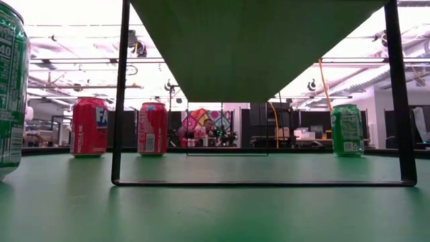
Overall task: Place canned beverage on shelf
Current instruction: Put the orange soda can on the shelf aligned with the other orange soda can
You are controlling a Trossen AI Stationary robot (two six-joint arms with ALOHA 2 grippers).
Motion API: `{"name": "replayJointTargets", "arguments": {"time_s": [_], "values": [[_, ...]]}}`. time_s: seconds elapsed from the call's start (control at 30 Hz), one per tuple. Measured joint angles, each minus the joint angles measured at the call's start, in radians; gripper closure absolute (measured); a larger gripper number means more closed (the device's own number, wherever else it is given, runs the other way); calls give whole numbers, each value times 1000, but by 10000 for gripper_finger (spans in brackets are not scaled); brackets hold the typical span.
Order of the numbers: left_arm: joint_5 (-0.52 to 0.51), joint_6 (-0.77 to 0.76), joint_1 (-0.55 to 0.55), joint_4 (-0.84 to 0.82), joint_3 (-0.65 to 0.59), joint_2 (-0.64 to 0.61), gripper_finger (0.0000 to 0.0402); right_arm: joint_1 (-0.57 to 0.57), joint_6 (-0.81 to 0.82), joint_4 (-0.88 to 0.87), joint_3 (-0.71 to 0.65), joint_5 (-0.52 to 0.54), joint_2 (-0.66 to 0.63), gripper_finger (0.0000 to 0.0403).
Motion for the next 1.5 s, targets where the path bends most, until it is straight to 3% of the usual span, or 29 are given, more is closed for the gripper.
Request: {"name": "replayJointTargets", "arguments": {"time_s": [0.3, 0.67, 1.03, 1.37, 1.5], "values": [[-76, -336, 2, 84, 0, -8, 22, -5, 26, 22, 0, 62, -30, 113], [-128, -468, -5, 252, 0, -14, 22, 3, 35, 19, 0, 154, -74, 113], [-318, -469, 4, 502, 0, -15, 22, 2, -28, 69, 0, 371, -122, 113], [-280, -467, 66, 590, 0, -22, 22, 2, -142, 155, 0, 579, -135, 113], [-241, -466, 91, 593, 1, -23, 22, 3, -177, 172, 0, 608, -135, 113]]}}
